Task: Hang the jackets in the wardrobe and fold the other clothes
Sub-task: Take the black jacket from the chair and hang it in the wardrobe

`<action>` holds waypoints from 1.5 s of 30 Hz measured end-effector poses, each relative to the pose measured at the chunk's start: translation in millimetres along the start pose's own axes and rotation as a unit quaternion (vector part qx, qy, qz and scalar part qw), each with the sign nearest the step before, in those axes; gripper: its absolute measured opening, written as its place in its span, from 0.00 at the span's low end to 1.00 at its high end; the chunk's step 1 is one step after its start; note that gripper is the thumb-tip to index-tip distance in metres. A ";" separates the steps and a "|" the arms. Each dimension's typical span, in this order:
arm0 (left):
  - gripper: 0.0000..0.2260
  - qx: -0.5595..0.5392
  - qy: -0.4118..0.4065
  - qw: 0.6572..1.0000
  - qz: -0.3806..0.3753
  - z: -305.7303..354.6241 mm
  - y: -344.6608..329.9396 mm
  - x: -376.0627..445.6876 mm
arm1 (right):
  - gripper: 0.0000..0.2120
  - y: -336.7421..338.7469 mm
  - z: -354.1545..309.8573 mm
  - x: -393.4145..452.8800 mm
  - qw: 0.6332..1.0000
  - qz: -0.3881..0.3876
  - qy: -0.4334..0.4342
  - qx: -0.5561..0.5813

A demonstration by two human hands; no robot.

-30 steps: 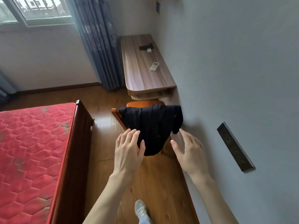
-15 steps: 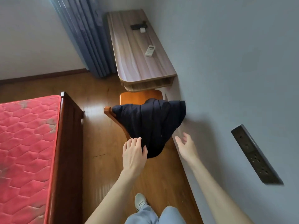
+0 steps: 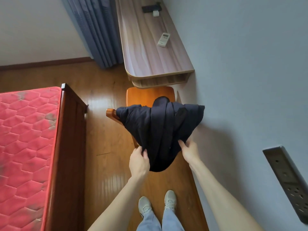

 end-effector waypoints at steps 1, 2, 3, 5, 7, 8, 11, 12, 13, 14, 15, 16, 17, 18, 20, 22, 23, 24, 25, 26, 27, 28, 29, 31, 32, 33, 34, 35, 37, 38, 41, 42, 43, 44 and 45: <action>0.15 -0.010 0.007 1.000 0.008 2.2 5.3 -0.5 | 0.07 1.4 -3.6 -7.0 1.000 0.004 0.011 -0.005; 0.15 -0.016 0.011 1.000 0.015 4.6 11.6 -1.7 | 0.08 3.9 -8.1 -15.2 1.000 0.004 0.022 -0.004; 0.14 -0.024 0.015 0.999 0.018 6.8 18.5 -3.7 | 0.08 7.0 -12.5 -24.3 0.999 0.004 0.034 -0.003; 0.13 -0.042 0.010 0.999 0.014 11.5 33.2 -7.0 | 0.13 14.5 -21.0 -43.2 0.998 0.006 0.062 0.011; 0.12 -0.056 -0.007 0.998 0.013 19.1 49.9 -8.7 | 0.17 24.4 -33.7 -60.1 0.996 0.020 0.086 0.033; 0.10 -0.063 -0.022 0.998 0.014 25.0 59.0 -8.0 | 0.18 29.3 -42.9 -66.5 0.993 0.033 0.102 0.042; 0.07 -0.095 -0.063 0.993 0.018 54.1 91.4 -4.2 | 0.15 44.1 -83.4 -79.8 0.985 0.072 0.143 0.061; 0.05 -0.114 -0.071 0.991 0.024 64.7 102.8 -3.7 | 0.14 48.4 -99.5 -81.8 0.983 0.078 0.152 0.069; 0.03 -0.142 -0.076 0.987 0.031 75.2 114.4 -4.5 | 0.14 52.4 -115.7 -82.7 0.981 0.079 0.157 0.077; 0.02 -0.177 -0.079 0.981 0.033 86.1 125.8 -6.8 | 0.15 56.5 -131.1 -82.3 0.981 0.080 0.156 0.083; 0.05 -0.215 -0.083 0.973 0.031 97.1 136.8 -10.1 | 0.16 60.5 -144.7 -80.3 0.981 0.080 0.155 0.084; 0.07 -0.250 -0.091 0.964 0.027 107.8 147.2 -13.6 | 0.16 64.4 -156.8 -77.2 0.981 0.080 0.153 0.085; 0.09 -0.279 -0.103 0.955 0.021 118.2 156.8 -17.6 | 0.17 68.5 -167.7 -73.7 0.982 0.079 0.152 0.085; 0.10 -0.304 -0.114 0.946 0.010 127.4 164.6 -21.2 | 0.17 72.5 -177.5 -70.6 0.982 0.079 0.148 0.087; 0.11 -0.337 -0.135 0.931 -0.027 144.2 175.6 -27.4 | 0.13 80.0 -195.8 -67.9 0.983 0.079 0.136 0.097; 0.14 -0.372 -0.154 0.912 -0.075 155.2 180.7 -32.2 | 0.11 85.6 -208.6 -66.1 0.983 0.064 0.119 0.127; 0.16 -0.389 -0.167 0.900 -0.102 159.0 180.8 -34.1 | 0.10 87.9 -213.0 -64.7 0.982 0.054 0.113 0.141; 0.19 -0.387 -0.191 0.894 -0.120 163.2 180.5 -36.7 | 0.09 90.3 -217.6 -63.8 0.982 0.045 0.108 0.147; 0.22 -0.355 -0.228 0.899 -0.120 167.6 179.0 -39.8 | 0.09 92.4 -222.4 -63.5 0.983 0.035 0.105 0.149; 0.25 -0.294 -0.271 0.912 -0.094 172.0 176.3 -42.1 | 0.09 94.1 -226.6 -63.1 0.983 0.026 0.103 0.151; 0.26 -0.223 -0.315 0.921 -0.052 175.9 172.2 -42.5 | 0.09 96.1 -230.0 -62.9 0.983 0.017 0.103 0.154; 0.26 -0.157 -0.346 0.925 -0.002 180.2 167.3 -41.8 | 0.10 97.9 -233.1 -62.9 0.982 0.008 0.102 0.156; 0.23 -0.102 -0.361 0.926 0.053 185.2 163.5 -40.1 | 0.10 100.4 -235.8 -62.7 0.983 -0.001 0.103 0.153; 0.14 -0.024 -0.368 0.920 0.132 195.2 159.6 -35.5 | 0.11 105.7 -238.9 -60.8 0.984 -0.017 0.104 0.146; 0.11 0.002 -0.374 0.914 0.156 199.4 159.6 -32.7 | 0.11 108.6 -238.3 -59.2 0.984 -0.023 0.102 0.143; 0.09 0.023 -0.381 0.908 0.172 202.9 160.6 -30.2 | 0.11 111.4 -236.5 -58.2 0.985 -0.026 0.099 0.137; 0.08 0.036 -0.385 0.904 0.183 205.9 162.2 -27.4 | 0.11 114.3 -233.7 -57.6 0.987 -0.025 0.098 0.127; 0.06 0.043 -0.387 0.902 0.188 209.0 164.2 -25.7 | 0.12 116.7 -229.9 -57.0 0.989 -0.023 0.098 0.111; 0.06 0.045 -0.391 0.900 0.187 216.4 168.0 -23.9 | 0.11 118.5 -220.8 -58.1 0.993 -0.020 0.104 0.057; 0.07 0.041 -0.393 0.900 0.184 220.8 169.8 -23.5 | 0.10 118.4 -217.4 -60.9 0.993 -0.015 0.114 0.018; 0.08 0.020 -0.388 0.903 0.182 232.4 171.6 -22.7 | 0.16 110.6 -209.5 -82.9 0.968 0.105 0.215 -0.078; 0.08 0.012 -0.384 0.904 0.187 235.8 170.5 -23.1 | 0.16 105.1 -208.6 -96.9 0.944 0.172 0.274 -0.069; 0.09 0.001 -0.374 0.908 0.191 239.9 169.3 -23.0 | 0.15 97.8 -208.4 -111.4 0.909 0.230 0.344 -0.048; 0.10 -0.012 -0.361 0.912 0.195 244.3 168.4 -23.0 | 0.13 88.7 -207.1 -123.4 0.870 0.266 0.414 -0.039; 0.11 -0.027 -0.350 0.915 0.198 248.8 168.2 -23.3 | 0.11 78.6 -205.6 -132.2 0.835 0.278 0.472 -0.047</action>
Point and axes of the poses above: each hand's wrist, its own x-axis towards the middle knuckle, its own y-axis out of the back of the hand, z = x × y, the point moved 1 cm from there along x, towards the middle knuckle, and after that the axes turned 1 degree about z, right-handed, at the moved point
